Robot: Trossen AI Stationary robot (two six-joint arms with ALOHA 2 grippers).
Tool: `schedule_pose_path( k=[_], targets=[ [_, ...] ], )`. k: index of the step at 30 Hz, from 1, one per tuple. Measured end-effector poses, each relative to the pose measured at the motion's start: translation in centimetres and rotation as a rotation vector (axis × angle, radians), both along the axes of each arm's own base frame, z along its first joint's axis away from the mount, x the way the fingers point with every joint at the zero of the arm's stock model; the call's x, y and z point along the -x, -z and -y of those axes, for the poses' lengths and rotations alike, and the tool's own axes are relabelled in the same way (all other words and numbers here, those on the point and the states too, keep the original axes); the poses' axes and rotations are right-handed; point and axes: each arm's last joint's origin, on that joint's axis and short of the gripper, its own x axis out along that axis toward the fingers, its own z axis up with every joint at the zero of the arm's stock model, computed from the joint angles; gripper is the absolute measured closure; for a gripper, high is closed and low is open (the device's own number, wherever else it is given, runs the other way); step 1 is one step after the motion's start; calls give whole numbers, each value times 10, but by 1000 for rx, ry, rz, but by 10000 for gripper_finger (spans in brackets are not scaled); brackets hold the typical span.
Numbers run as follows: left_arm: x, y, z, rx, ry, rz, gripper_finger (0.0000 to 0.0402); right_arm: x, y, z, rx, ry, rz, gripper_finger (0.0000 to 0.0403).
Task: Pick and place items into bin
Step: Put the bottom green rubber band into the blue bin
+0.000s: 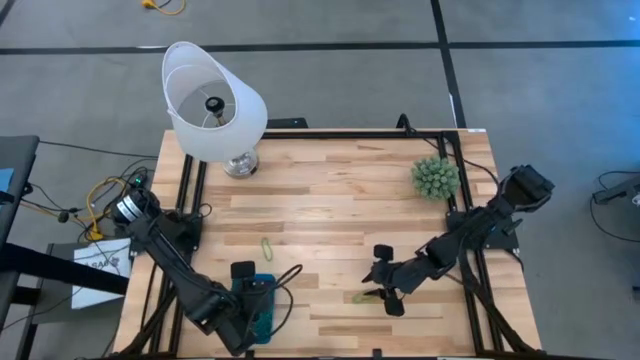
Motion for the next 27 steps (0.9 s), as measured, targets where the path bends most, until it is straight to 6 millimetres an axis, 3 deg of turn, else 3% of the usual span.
schedule_pose_path(
  k=[11,18,21,27],
  targets=[
    [-6,0,-13,-63,-29,-14,276,-18,30,-14,166,-30,-264,254],
    [-6,0,-15,-80,-21,-26,276,-28,36,-21,234,-23,-348,276],
    [-6,0,-15,-82,-21,-26,276,-30,36,-22,231,-29,-347,303],
    [-1,-3,-19,-160,-22,-40,276,-31,34,-27,259,-102,-308,393]
  ],
)
